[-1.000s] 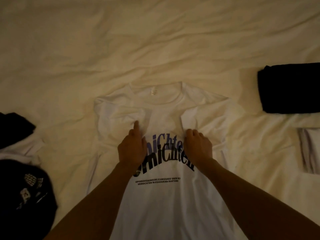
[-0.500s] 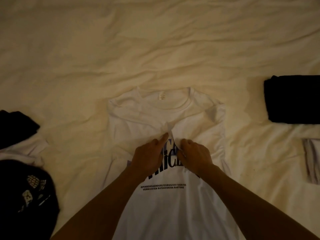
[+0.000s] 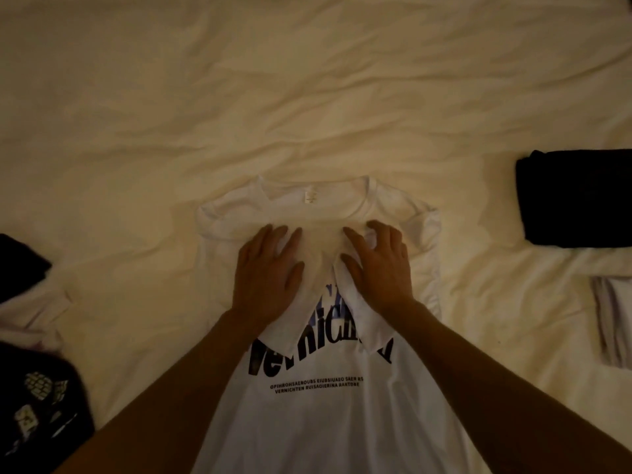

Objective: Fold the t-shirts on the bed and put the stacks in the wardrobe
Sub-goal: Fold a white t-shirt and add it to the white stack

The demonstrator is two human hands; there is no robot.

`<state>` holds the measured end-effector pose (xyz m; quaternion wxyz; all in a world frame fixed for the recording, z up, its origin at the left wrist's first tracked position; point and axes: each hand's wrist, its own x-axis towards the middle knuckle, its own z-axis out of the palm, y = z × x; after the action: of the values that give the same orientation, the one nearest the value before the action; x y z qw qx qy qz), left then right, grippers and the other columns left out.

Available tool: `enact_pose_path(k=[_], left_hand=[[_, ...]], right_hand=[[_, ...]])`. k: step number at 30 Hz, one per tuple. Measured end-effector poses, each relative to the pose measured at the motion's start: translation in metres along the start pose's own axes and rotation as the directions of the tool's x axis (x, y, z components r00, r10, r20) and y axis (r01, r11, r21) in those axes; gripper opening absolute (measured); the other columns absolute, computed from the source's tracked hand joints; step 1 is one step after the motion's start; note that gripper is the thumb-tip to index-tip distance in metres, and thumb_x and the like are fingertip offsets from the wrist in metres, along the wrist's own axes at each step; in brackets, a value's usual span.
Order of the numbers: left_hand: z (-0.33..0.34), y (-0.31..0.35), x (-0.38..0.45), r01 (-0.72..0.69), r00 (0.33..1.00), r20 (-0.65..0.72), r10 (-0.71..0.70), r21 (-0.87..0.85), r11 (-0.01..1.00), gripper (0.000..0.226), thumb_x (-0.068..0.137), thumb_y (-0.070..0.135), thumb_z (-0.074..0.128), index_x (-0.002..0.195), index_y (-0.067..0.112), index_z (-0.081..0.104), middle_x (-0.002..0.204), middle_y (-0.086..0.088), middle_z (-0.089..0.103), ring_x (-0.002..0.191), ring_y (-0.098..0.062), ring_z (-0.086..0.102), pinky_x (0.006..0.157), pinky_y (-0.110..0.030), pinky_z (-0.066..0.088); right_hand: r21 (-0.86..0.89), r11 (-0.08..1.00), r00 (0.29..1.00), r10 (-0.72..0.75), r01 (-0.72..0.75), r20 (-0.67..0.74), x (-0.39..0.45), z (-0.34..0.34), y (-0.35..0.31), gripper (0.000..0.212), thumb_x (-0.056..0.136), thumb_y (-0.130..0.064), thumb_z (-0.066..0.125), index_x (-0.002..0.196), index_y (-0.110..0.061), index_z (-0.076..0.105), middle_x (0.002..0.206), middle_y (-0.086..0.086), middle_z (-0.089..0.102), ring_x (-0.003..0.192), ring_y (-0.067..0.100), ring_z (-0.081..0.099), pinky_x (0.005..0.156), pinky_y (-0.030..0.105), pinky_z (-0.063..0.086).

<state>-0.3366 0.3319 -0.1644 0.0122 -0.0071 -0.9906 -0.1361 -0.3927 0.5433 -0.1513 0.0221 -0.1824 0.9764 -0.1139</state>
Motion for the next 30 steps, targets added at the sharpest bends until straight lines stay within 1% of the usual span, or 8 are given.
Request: enact_pose_path(k=[3, 6, 10, 13, 18, 23, 28, 30], left_hand=[[0.004, -0.019, 0.012, -0.001, 0.998, 0.058, 0.0, 0.024, 1.0, 0.05, 0.095, 0.044, 0.041, 0.134, 0.018, 0.057, 0.126, -0.008, 0.057, 0.121, -0.032, 0.05, 0.101, -0.044, 0.033], [-0.002, -0.035, 0.011, 0.015, 1.0, -0.009, -0.015, 0.017, 1.0, 0.04, 0.093, 0.041, 0.043, 0.117, 0.016, 0.063, 0.103, -0.008, 0.057, 0.098, -0.031, 0.053, 0.087, -0.042, 0.036], [-0.007, -0.043, 0.008, -0.011, 1.0, -0.019, 0.011, 0.009, 1.0, 0.04, 0.093, 0.042, 0.045, 0.115, 0.015, 0.063, 0.108, -0.008, 0.058, 0.104, -0.031, 0.053, 0.093, -0.044, 0.035], [-0.009, -0.031, 0.011, -0.065, 0.997, -0.033, 0.065, 0.017, 0.998, 0.036, 0.091, 0.042, 0.048, 0.11, 0.016, 0.064, 0.107, -0.006, 0.059, 0.105, -0.03, 0.054, 0.092, -0.043, 0.035], [-0.01, -0.003, 0.029, -0.155, 0.986, -0.064, 0.152, -0.056, 0.986, 0.035, 0.087, 0.04, 0.052, 0.11, 0.016, 0.065, 0.106, -0.005, 0.06, 0.105, -0.027, 0.054, 0.094, -0.039, 0.034], [-0.005, 0.026, 0.031, -0.208, 0.973, 0.082, 0.215, -0.092, 0.974, 0.04, 0.074, 0.038, 0.064, 0.109, 0.018, 0.064, 0.109, -0.004, 0.058, 0.109, -0.028, 0.053, 0.095, -0.041, 0.039], [0.002, 0.037, 0.031, -0.129, 0.987, 0.079, 0.14, -0.132, 0.983, 0.037, 0.071, 0.035, 0.076, 0.103, 0.019, 0.065, 0.11, -0.003, 0.058, 0.113, -0.028, 0.051, 0.096, -0.042, 0.039], [0.005, 0.039, 0.029, -0.12, 0.991, 0.048, 0.128, -0.153, 0.981, 0.036, 0.07, 0.033, 0.076, 0.101, 0.019, 0.066, 0.109, -0.004, 0.059, 0.113, -0.029, 0.052, 0.095, -0.043, 0.039]], right_hand=[[-0.007, 0.996, 0.994, -0.086, 0.087, 0.072, 0.02, 0.001, 0.01, 0.033, 0.082, -0.037, 0.072, 0.105, -0.014, 0.067, 0.113, 0.016, 0.059, 0.107, 0.038, 0.053, 0.088, 0.049, 0.048], [0.011, 0.992, 0.976, -0.129, 0.129, 0.174, 0.034, -0.007, 0.013, 0.026, 0.089, -0.037, 0.064, 0.096, -0.013, 0.06, 0.102, 0.009, 0.058, 0.099, 0.03, 0.051, 0.09, 0.043, 0.04], [0.194, 0.969, 0.881, -0.223, 0.153, 0.418, 0.049, -0.019, 0.01, 0.02, 0.096, -0.034, 0.058, 0.102, -0.016, 0.051, 0.096, 0.002, 0.061, 0.087, 0.021, 0.057, 0.089, 0.042, 0.047], [0.259, 0.962, 0.776, -0.228, 0.087, 0.588, 0.06, -0.022, 0.006, 0.037, 0.092, -0.038, 0.064, 0.12, -0.017, 0.051, 0.112, 0.003, 0.063, 0.099, 0.022, 0.061, 0.092, 0.039, 0.048], [0.239, 0.962, 0.683, -0.263, 0.132, 0.682, 0.076, -0.022, 0.006, 0.014, 0.091, -0.039, 0.065, 0.094, -0.027, 0.058, 0.095, -0.005, 0.057, 0.091, 0.017, 0.054, 0.083, 0.034, 0.045], [0.328, 0.941, 0.732, -0.278, 0.079, 0.621, 0.072, -0.021, 0.011, 0.013, 0.093, -0.028, 0.064, 0.103, -0.019, 0.067, 0.112, 0.002, 0.063, 0.105, 0.018, 0.056, 0.096, 0.038, 0.045], [0.441, 0.896, 0.781, -0.239, -0.052, 0.577, 0.066, -0.031, 0.021, 0.014, 0.094, -0.015, 0.063, 0.105, -0.01, 0.069, 0.106, 0.001, 0.067, 0.099, 0.014, 0.06, 0.09, 0.024, 0.047], [0.454, 0.888, 0.795, -0.224, -0.072, 0.564, 0.062, -0.032, 0.026, 0.012, 0.094, -0.014, 0.063, 0.105, -0.011, 0.068, 0.102, -0.003, 0.065, 0.095, 0.01, 0.058, 0.081, 0.009, 0.044]])
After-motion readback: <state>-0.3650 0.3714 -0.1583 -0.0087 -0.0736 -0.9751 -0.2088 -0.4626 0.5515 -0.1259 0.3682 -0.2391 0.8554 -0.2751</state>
